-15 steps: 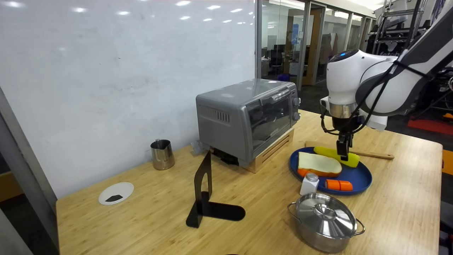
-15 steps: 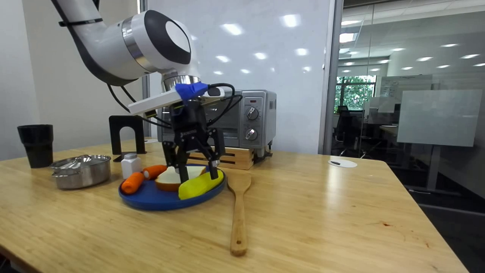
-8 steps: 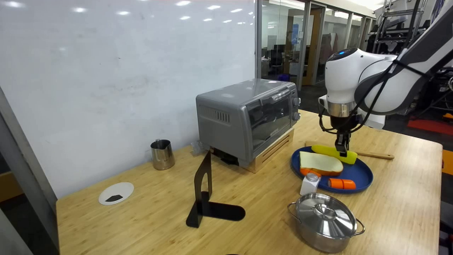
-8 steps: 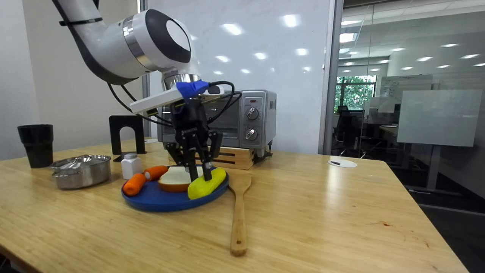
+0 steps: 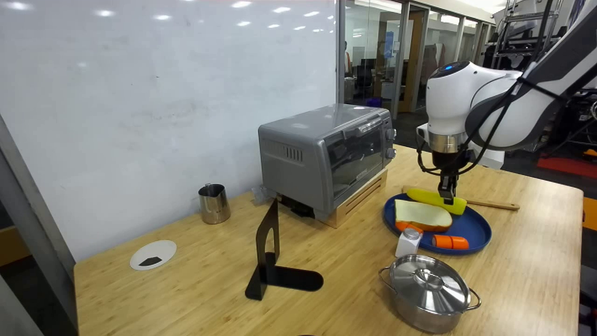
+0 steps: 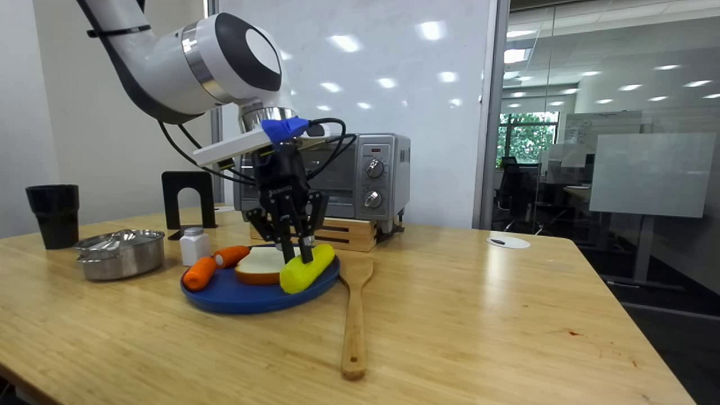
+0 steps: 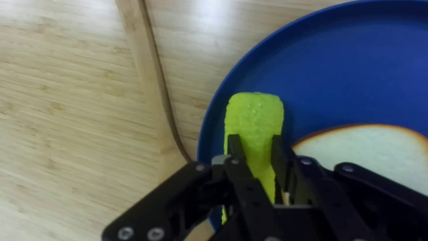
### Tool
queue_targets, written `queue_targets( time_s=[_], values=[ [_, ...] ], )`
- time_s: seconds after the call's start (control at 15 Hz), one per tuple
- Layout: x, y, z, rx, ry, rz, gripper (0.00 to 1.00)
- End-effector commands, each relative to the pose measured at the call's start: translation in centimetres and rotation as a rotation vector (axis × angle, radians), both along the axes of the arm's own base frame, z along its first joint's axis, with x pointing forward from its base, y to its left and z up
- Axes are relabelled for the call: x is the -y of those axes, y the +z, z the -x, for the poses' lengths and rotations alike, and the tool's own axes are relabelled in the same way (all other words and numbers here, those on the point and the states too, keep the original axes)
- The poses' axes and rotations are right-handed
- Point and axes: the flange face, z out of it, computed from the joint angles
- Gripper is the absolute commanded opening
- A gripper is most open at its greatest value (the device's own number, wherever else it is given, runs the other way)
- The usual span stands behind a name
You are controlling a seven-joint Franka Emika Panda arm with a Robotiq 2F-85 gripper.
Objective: Put the yellow object on top of the toaster oven
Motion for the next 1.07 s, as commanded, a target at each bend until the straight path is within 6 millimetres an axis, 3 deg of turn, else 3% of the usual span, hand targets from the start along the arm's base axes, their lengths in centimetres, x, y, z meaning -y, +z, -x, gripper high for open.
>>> queue_targets(
  time_s=[0.0, 0.27, 0.6, 0.73, 1.0],
  values=[
    [-1.8, 3.2, -0.4, 0.043, 0.021, 0.003, 0.07],
    [-5.1, 9.2, 0.1, 0.047, 0.049, -0.017, 0.07],
    [-8.4, 19.0, 1.8, 0.009, 0.061, -0.086, 0.07],
    [-8.1, 22.9, 1.6, 0.043, 0.039, -0.097, 0.07],
    [-5.6, 29.0, -1.5, 0.146, -0.045, -0.111, 0.07]
  ],
)
